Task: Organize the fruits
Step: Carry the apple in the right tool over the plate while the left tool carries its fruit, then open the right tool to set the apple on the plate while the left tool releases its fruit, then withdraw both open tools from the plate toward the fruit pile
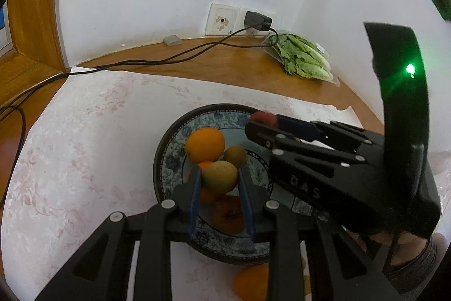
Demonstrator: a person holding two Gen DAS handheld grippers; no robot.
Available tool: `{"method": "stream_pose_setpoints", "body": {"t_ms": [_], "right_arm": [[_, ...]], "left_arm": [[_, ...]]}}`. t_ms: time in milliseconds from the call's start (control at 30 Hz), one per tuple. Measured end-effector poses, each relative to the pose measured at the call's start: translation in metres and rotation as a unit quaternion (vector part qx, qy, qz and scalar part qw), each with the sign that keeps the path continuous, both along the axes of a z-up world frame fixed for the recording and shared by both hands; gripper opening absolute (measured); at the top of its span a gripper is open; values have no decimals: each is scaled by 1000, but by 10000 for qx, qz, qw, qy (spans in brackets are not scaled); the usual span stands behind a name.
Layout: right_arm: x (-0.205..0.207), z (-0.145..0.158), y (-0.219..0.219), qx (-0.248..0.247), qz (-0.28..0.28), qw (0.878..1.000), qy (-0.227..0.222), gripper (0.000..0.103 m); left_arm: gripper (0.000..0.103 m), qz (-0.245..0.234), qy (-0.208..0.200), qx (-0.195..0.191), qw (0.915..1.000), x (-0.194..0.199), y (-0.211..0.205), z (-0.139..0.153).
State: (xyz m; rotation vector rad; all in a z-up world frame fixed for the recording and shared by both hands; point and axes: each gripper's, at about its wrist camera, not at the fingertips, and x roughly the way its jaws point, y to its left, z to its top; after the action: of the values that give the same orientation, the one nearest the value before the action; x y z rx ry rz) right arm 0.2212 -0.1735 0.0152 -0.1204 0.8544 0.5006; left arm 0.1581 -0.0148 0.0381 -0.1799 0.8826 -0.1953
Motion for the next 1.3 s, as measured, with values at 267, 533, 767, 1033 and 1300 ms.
{"method": "stream_pose_setpoints", "body": {"t_ms": [267,533,767,1033,1300], "right_arm": [[-2,0,-2,51,-32,10000,55,36],[-15,11,-15,217,-138,9996,124,42],[-41,26,-30,454,-170,9986,205,48],[-68,36,-42,489,-214,9984,199,51],[-96,38,-51,504,-166,9982,283,57]], "left_arm": [[28,49,29,10,10000,0,0,0],[48,123,-6,-34,9999,-7,5,8],[56,89,-80,-26,9999,-22,4,20],[56,146,-3,2,9999,-39,7,27],[57,212,59,15,9998,-58,11,32]]}}
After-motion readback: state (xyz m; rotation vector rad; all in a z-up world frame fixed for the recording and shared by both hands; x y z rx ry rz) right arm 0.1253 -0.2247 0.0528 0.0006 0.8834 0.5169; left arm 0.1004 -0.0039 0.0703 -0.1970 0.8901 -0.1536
